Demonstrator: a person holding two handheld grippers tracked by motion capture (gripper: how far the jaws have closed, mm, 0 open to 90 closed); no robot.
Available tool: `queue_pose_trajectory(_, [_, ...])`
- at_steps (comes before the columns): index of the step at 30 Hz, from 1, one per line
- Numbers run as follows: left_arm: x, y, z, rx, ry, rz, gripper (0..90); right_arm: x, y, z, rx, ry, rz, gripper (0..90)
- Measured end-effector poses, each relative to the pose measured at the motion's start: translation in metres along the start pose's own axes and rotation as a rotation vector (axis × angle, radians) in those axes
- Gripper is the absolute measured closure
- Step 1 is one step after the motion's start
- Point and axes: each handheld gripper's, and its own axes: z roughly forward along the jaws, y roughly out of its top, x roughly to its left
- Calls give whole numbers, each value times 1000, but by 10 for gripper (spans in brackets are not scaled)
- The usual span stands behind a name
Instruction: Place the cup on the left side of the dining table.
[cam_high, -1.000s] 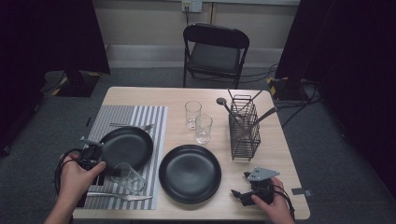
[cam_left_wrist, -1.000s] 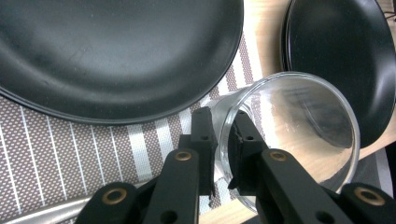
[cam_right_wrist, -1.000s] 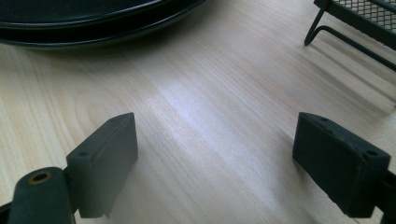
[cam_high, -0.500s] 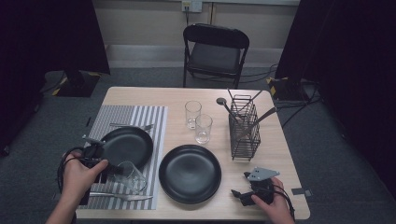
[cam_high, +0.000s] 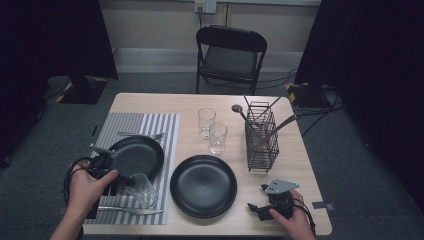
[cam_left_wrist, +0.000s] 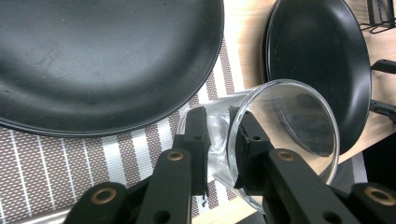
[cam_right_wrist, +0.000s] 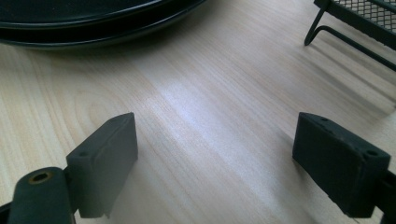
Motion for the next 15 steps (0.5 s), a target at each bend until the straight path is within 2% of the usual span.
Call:
queue_pose_trajectory(7, [-5,1,3,6,-17,-4,744,0,0,0,0,0,-1,131])
queue_pose_trajectory(11, [-8,3,4,15,-25,13,732,0,0,0,0,0,-1,131])
queue_pose_trajectory(15, [-11,3,4,12,-15,14,727,0,0,0,0,0,0,131])
